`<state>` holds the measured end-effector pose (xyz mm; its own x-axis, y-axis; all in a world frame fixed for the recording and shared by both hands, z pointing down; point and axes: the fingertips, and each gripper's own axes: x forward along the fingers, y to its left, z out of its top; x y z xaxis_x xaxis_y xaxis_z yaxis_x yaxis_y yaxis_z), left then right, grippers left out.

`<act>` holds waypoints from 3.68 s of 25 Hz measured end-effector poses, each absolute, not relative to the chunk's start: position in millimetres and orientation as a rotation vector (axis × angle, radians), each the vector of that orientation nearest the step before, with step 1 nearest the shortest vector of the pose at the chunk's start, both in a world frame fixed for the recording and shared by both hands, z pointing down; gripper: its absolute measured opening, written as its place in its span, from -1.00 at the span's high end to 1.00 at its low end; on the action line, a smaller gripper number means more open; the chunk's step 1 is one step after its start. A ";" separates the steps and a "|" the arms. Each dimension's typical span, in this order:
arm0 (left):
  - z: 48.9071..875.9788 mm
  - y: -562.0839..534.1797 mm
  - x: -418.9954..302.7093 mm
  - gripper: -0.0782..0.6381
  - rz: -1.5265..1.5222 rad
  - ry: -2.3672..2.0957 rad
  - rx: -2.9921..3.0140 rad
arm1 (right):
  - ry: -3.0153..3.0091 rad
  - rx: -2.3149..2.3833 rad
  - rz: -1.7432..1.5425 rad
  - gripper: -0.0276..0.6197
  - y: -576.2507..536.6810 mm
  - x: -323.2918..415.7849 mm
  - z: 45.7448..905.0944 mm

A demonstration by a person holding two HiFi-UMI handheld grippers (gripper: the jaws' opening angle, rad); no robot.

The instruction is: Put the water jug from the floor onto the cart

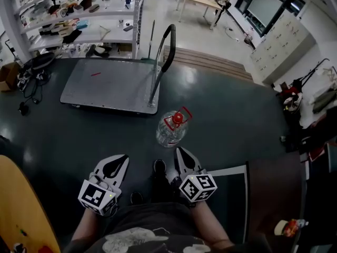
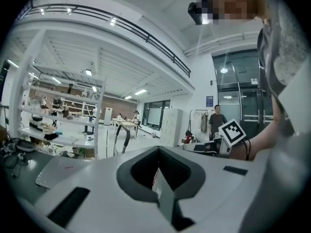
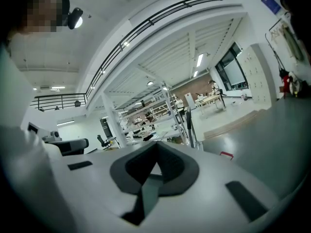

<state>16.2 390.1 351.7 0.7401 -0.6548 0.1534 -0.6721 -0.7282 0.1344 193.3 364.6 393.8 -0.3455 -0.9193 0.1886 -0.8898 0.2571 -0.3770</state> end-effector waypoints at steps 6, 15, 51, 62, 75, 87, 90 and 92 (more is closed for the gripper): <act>353.9 336.4 25.1 0.76 0.148 -1.205 2.679 | 2.485 -1.699 -0.592 0.95 300.0 212.2 390.0; 359.4 234.5 69.7 0.76 0.110 -1.244 2.593 | 2.524 -1.705 -0.540 0.94 181.7 274.5 393.4; 583.4 85.2 144.8 0.76 0.456 -0.914 2.406 | 2.986 -1.968 -1.217 0.58 110.6 281.1 698.3; 655.1 65.0 158.6 0.76 0.551 -0.788 2.357 | 3.335 -1.891 -1.437 0.56 120.0 276.9 806.8; 680.4 65.1 148.3 0.76 0.551 -0.779 2.295 | 3.273 -1.934 -1.673 0.83 112.9 274.3 844.5; 662.4 60.5 116.9 0.76 0.524 -0.846 2.297 | 3.041 -1.784 -1.831 0.83 112.0 266.7 785.8; 654.8 61.1 97.4 0.76 0.514 -0.870 2.289 | 3.034 -1.672 -1.841 0.83 121.0 238.7 756.5; 643.5 53.1 90.4 0.76 0.485 -0.896 2.298 | 3.094 -1.597 -1.789 0.83 115.2 219.8 732.6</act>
<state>90.4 53.1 643.5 0.7027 -0.4762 0.5287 -0.7030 -0.5791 0.4128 219.8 115.2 732.6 -0.4304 -0.2344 0.8717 -0.8724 0.3560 -0.3350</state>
